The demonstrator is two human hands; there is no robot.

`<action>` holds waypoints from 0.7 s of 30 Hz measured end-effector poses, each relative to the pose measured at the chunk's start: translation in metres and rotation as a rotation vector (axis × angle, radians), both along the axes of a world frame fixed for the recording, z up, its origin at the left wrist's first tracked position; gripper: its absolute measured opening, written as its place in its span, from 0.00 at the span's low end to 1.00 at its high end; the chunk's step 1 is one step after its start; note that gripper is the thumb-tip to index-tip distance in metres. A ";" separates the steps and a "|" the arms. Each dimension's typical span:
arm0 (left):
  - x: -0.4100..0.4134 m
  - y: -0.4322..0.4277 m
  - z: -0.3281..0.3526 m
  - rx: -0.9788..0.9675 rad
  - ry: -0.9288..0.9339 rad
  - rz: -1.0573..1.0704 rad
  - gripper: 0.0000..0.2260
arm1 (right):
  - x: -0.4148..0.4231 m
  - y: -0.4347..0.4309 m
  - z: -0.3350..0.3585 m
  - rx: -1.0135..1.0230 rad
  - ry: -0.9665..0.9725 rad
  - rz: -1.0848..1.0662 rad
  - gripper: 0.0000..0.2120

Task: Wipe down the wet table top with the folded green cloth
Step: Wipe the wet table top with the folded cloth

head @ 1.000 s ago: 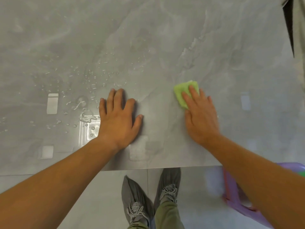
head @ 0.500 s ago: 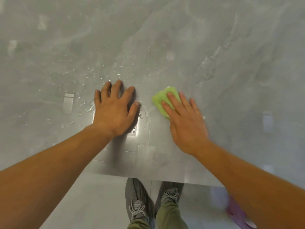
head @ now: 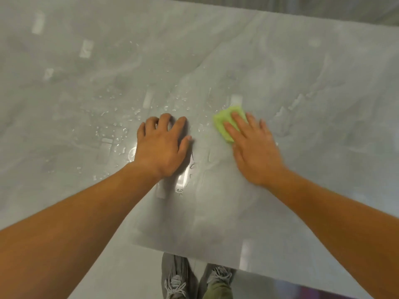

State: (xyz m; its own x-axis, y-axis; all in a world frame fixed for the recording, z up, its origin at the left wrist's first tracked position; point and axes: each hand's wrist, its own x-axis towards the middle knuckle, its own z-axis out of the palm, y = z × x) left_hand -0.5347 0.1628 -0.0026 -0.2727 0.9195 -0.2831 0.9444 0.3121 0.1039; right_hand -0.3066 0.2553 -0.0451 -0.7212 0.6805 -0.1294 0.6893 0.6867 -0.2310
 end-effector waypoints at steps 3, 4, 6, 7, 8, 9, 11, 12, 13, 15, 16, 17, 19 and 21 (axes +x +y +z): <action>-0.004 0.012 0.002 -0.058 0.017 -0.007 0.23 | -0.036 0.056 0.003 -0.043 0.030 -0.232 0.27; -0.006 0.015 0.003 -0.066 0.026 -0.008 0.23 | -0.045 0.056 0.003 -0.036 0.028 -0.278 0.27; -0.008 0.021 0.005 -0.049 0.030 -0.022 0.22 | -0.050 0.039 0.004 0.000 0.014 -0.257 0.27; -0.010 0.025 0.005 -0.035 0.023 -0.027 0.22 | -0.045 0.027 0.006 0.003 0.005 -0.180 0.27; -0.013 0.030 0.006 -0.022 0.006 -0.026 0.23 | -0.037 0.019 0.007 -0.003 -0.002 -0.080 0.27; -0.018 0.036 0.007 -0.016 -0.017 -0.021 0.23 | -0.027 0.016 0.006 -0.018 -0.005 0.022 0.27; -0.029 0.054 0.009 -0.009 -0.046 -0.018 0.23 | -0.012 0.031 0.007 -0.051 0.002 0.124 0.26; -0.036 0.065 0.010 -0.007 -0.053 -0.020 0.23 | -0.011 0.047 0.006 -0.064 0.001 0.090 0.26; -0.043 0.078 0.009 -0.009 -0.060 -0.025 0.22 | -0.013 0.067 0.005 -0.060 -0.004 0.011 0.27; -0.057 0.106 0.005 -0.014 -0.070 -0.047 0.22 | -0.029 0.116 0.003 -0.025 -0.001 -0.219 0.27; -0.064 0.120 0.003 -0.014 -0.076 -0.060 0.23 | -0.043 0.139 0.004 -0.020 0.005 -0.325 0.27; -0.069 0.134 0.000 -0.016 -0.084 -0.074 0.24 | -0.060 0.158 0.004 -0.013 0.018 -0.403 0.27; -0.080 0.162 -0.006 -0.025 -0.096 -0.096 0.26 | -0.094 0.178 0.004 -0.004 0.031 -0.484 0.26; -0.089 0.186 -0.012 -0.055 -0.090 -0.117 0.28 | -0.112 0.171 0.002 0.017 0.020 -0.437 0.26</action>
State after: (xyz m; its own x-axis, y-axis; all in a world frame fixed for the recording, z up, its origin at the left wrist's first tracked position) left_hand -0.6241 0.3492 -0.0143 -0.1356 0.9261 -0.3520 0.9623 0.2077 0.1758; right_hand -0.4184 0.4266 -0.0432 -0.3671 0.9243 -0.1045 0.9116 0.3351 -0.2382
